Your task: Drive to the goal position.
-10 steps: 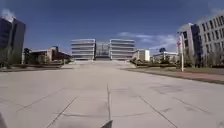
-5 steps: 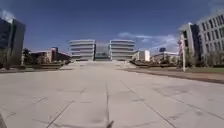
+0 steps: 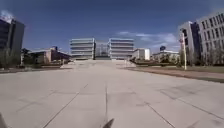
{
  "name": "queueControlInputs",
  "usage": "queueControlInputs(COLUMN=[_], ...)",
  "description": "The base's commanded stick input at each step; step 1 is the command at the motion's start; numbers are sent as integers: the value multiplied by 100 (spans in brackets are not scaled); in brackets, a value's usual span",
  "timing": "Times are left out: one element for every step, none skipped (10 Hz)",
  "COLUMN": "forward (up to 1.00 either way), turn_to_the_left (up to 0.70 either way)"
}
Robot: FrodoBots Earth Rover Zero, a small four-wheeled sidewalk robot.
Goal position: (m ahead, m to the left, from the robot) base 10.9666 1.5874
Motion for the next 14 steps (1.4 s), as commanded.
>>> queueControlInputs(forward=[52, 52, 52, 52, 52, 52, 52, 52, 52, 52, 52, 52, 52, 52], turn_to_the_left=[-1, -1, -1, -1, -1, -1, -1, -1, -1, -1, -1, -1, -1, -1])
